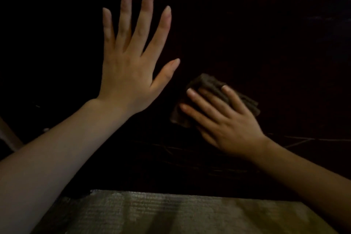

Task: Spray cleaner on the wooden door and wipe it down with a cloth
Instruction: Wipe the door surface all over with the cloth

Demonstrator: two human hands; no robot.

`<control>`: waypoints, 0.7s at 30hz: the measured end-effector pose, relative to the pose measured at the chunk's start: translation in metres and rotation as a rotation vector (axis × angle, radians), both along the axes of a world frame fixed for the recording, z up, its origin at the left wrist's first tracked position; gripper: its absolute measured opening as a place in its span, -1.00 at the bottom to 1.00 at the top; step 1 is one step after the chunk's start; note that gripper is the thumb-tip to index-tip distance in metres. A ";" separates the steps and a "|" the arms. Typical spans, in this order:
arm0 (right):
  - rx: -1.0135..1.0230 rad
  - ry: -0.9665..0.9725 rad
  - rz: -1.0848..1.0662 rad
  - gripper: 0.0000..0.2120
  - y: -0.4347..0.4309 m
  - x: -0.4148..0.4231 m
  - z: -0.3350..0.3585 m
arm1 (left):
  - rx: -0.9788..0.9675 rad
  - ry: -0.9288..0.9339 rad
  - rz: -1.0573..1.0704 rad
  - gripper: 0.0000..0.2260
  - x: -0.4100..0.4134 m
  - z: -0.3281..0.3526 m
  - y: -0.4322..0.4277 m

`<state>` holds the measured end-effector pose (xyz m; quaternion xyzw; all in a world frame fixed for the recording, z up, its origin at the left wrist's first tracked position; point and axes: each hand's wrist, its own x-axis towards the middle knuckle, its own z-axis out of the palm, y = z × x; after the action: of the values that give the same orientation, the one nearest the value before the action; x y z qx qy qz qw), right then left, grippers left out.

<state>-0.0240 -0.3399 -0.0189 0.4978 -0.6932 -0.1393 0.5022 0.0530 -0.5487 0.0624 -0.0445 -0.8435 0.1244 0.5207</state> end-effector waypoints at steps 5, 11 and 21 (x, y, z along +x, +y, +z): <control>0.018 0.018 -0.071 -0.43 0.013 -0.003 -0.017 | 0.069 0.074 -0.016 -0.41 -0.015 -0.007 0.020; 0.317 0.069 -0.025 -0.36 0.034 -0.014 -0.041 | -0.096 0.034 -0.003 -0.46 -0.024 -0.035 0.025; -0.066 0.006 -0.118 -0.42 0.057 -0.017 -0.033 | -0.086 0.051 -0.107 -0.47 -0.033 -0.016 0.065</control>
<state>-0.0406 -0.2828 -0.0515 0.4388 -0.7240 -0.1472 0.5114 0.0196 -0.4840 0.0463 -0.1087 -0.8201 0.1336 0.5457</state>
